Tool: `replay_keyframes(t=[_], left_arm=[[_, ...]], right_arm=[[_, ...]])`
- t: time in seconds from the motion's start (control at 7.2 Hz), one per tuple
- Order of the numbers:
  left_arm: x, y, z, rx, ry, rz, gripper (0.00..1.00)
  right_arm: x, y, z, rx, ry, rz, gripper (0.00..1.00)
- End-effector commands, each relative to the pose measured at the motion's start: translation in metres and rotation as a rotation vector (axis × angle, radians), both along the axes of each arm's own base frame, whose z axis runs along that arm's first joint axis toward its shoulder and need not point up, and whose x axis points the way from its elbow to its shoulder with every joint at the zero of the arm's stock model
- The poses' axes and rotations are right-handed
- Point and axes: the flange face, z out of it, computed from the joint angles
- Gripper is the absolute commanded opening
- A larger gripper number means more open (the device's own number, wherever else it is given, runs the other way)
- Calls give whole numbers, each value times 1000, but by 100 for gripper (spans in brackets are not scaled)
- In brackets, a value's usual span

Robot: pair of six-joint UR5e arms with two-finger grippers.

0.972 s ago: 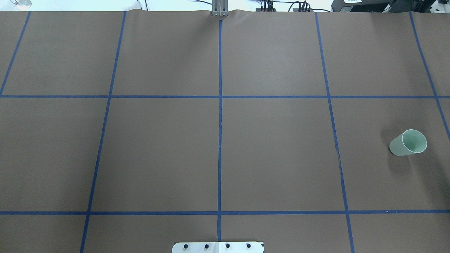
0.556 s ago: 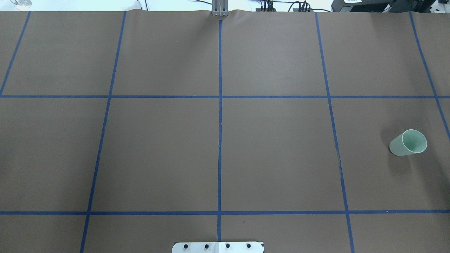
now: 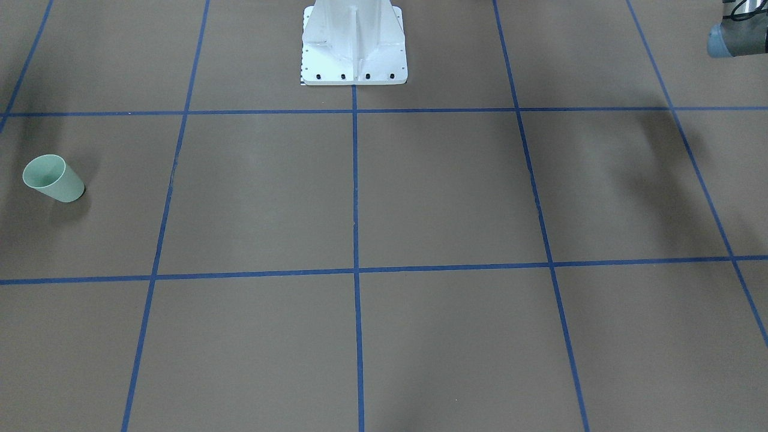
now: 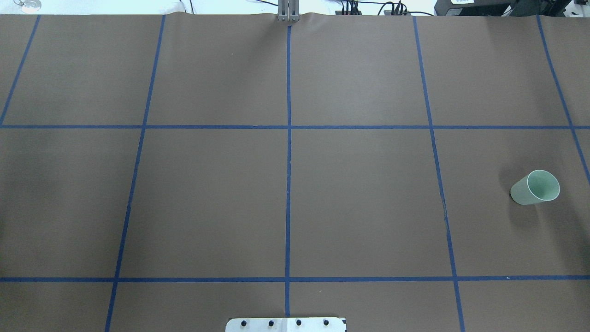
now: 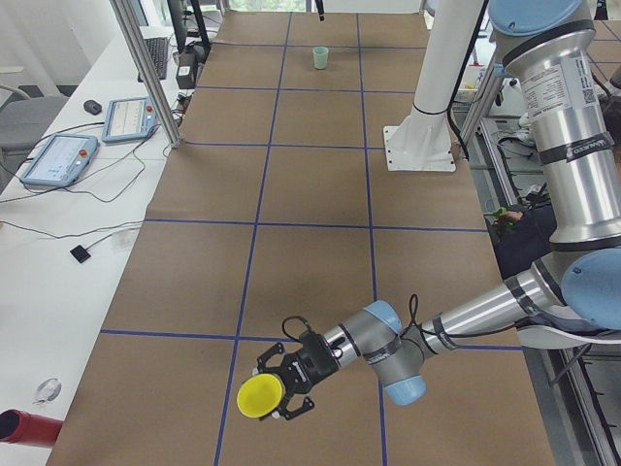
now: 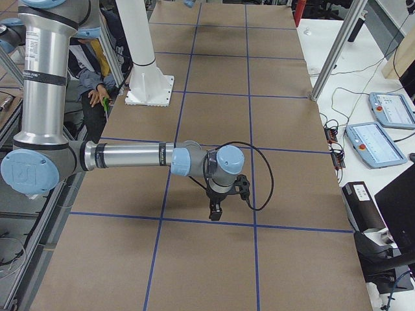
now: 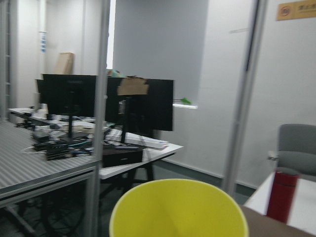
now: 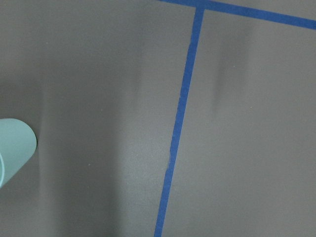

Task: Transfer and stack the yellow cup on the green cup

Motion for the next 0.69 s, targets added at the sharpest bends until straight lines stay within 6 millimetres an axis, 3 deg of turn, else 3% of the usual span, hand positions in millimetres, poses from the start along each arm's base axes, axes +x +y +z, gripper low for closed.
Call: replay_keyframes(t=[0.0,0.28,0.42,0.56], left_arm=[[34,-45,-56,191,9,154,0],[104,-85,-109,295,-226,329,0],[147,-89,-130,362,-264,444,0],[191,-88,-165,498,-196,550,0]], right_arm=[[0,1,2,-5,2,1,100],[0,1,1,-2,1,1,100],[-1,-5,-9,18,-2,2,100],[-2,-13,-24,51,-16,2,100]])
